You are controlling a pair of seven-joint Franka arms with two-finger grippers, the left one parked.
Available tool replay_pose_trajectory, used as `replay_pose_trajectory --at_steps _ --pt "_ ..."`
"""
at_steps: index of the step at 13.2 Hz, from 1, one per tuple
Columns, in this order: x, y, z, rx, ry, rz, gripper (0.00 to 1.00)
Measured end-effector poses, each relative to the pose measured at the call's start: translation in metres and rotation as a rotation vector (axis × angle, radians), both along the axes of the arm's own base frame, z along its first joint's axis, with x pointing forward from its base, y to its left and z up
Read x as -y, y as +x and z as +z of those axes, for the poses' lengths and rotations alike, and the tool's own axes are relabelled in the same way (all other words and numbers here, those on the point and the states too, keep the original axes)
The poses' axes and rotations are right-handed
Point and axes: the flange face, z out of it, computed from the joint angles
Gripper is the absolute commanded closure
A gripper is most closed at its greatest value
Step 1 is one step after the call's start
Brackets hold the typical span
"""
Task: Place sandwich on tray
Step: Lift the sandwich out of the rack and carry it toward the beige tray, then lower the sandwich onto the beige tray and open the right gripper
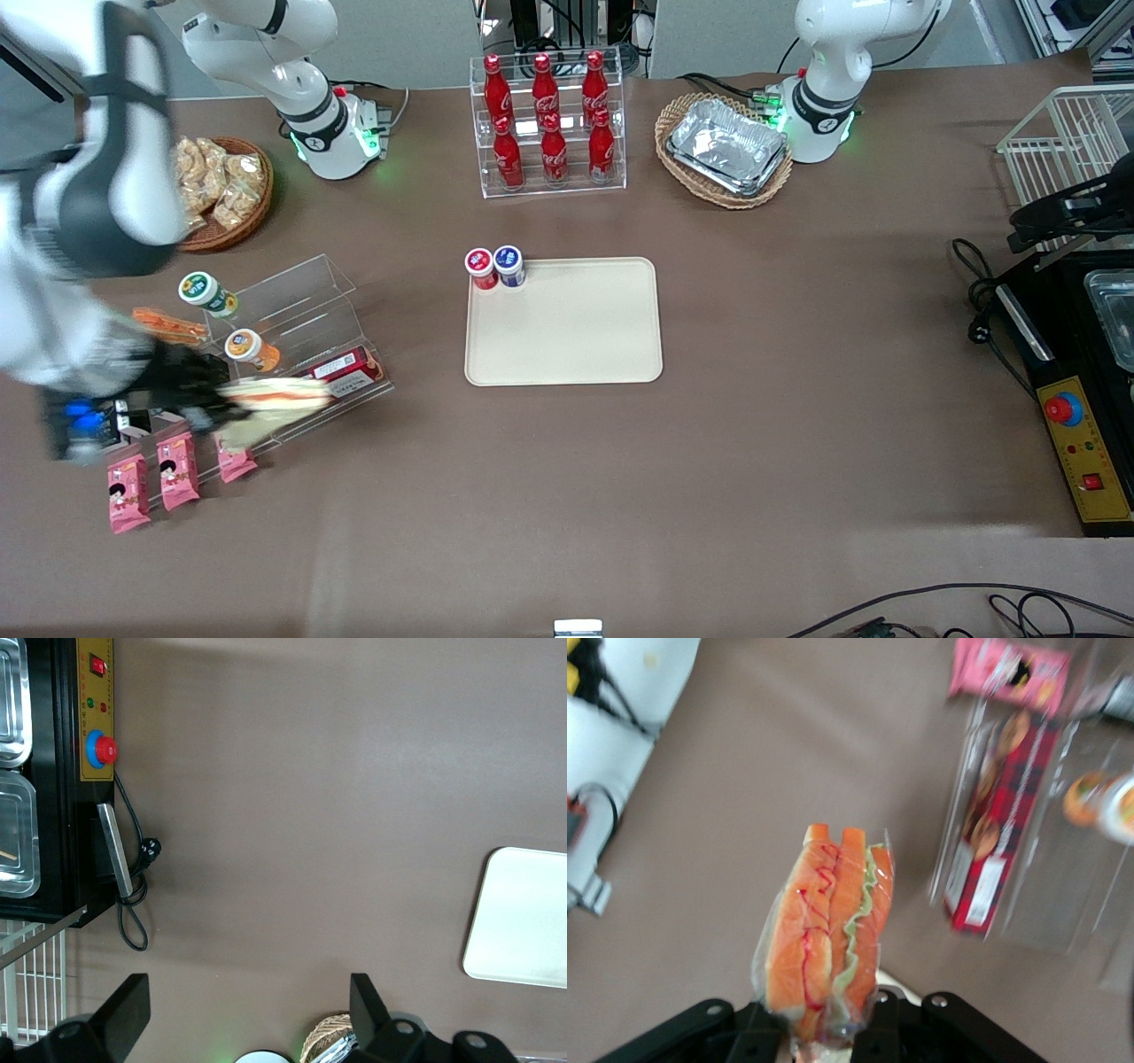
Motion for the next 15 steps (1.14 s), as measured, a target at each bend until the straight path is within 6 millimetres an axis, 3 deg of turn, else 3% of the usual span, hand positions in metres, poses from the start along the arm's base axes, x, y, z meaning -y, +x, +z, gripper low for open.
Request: replay_pose_trajectory --at_steps 3,6,9,13,15 --pt "-0.109 -0.013 -0.031 -0.035 -0.014 -0.014 0.83" --pt "-0.190 -0.032 -0.072 -0.077 -0.041 -0.063 0.83" --pt "-0.238 -0.048 -0.118 -0.114 -0.083 -0.069 0.83" --pt "-0.278 -0.066 -0.184 -0.191 -0.099 -0.076 0.83" --pt "-0.294 -0.074 -0.206 -0.207 -0.108 -0.112 0.83"
